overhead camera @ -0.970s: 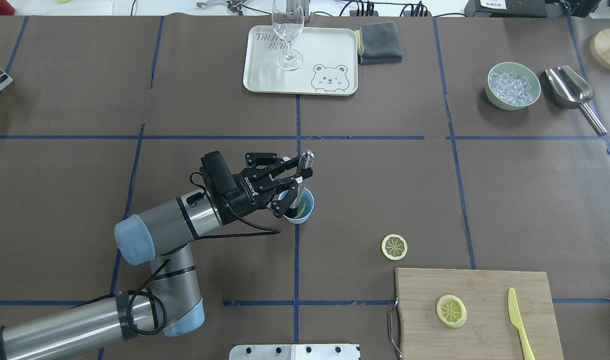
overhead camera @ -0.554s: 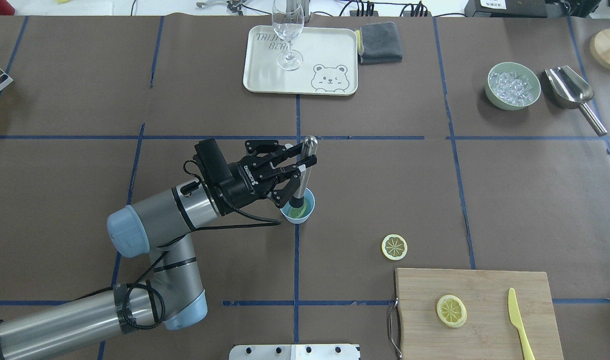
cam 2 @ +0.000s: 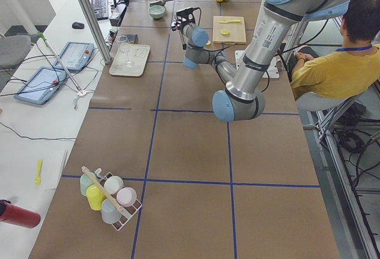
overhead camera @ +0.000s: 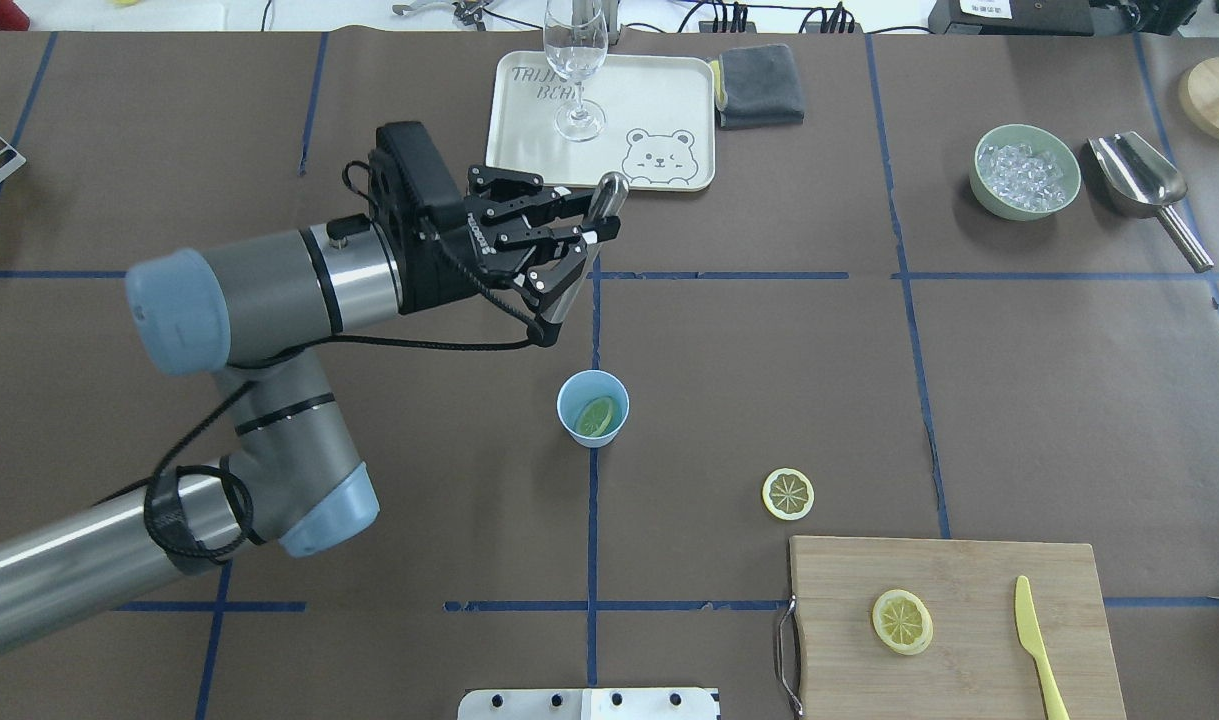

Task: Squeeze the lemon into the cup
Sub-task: 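Lift the muddler out and carry it back toward its spot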

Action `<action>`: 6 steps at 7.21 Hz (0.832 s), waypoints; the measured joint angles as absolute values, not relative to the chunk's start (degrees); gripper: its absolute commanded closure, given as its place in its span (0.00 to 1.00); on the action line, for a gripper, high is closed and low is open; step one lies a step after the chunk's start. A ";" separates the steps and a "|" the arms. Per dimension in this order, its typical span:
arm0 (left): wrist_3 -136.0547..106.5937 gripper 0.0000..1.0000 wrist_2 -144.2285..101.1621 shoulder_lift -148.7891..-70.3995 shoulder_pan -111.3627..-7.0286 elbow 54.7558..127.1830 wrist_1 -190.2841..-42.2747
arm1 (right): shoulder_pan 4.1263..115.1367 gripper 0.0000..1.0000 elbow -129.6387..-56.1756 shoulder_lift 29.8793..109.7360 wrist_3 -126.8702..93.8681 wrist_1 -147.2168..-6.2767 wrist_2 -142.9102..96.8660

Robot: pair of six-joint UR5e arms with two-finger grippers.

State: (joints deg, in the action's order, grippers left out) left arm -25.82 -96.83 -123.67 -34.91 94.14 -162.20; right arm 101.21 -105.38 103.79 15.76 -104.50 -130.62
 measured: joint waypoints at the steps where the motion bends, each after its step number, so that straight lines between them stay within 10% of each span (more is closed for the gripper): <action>1: -26.90 1.00 -102.03 -123.51 -38.23 99.63 -147.78 | 101.27 0.00 -105.38 103.80 15.87 -104.50 -130.61; 6: -39.15 1.00 -108.08 -110.43 -47.09 111.30 -107.92 | 102.25 0.00 -105.45 104.17 15.82 -104.50 -130.35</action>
State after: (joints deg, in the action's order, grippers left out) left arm -39.15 -108.08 -110.43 -47.09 111.30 -107.92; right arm 102.25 -105.45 104.17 15.82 -104.50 -130.35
